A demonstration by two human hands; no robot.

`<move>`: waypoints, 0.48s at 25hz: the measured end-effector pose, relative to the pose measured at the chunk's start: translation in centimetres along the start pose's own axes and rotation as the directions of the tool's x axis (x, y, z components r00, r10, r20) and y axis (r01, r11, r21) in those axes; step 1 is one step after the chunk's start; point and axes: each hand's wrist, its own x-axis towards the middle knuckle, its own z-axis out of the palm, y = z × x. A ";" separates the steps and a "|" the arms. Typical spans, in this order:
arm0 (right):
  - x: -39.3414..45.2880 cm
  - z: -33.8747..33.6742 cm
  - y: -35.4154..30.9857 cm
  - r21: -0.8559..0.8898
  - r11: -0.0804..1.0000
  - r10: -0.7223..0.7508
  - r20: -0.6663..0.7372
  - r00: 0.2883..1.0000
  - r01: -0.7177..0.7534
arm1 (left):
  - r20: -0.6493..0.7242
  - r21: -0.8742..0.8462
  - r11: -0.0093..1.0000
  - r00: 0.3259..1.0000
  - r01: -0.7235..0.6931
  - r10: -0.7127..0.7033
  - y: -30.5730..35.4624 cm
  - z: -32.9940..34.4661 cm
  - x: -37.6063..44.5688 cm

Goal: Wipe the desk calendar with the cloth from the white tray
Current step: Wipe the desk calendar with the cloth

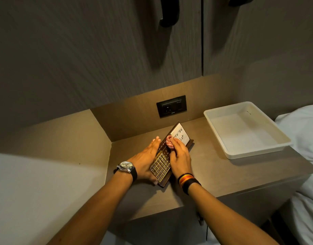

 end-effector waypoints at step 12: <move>-2.2 0.2 -0.4 -0.199 0.968 0.156 0.012 0.988 -0.150 | -0.027 -0.068 0.997 0.999 0.026 -0.028 1.1 0.5 0.3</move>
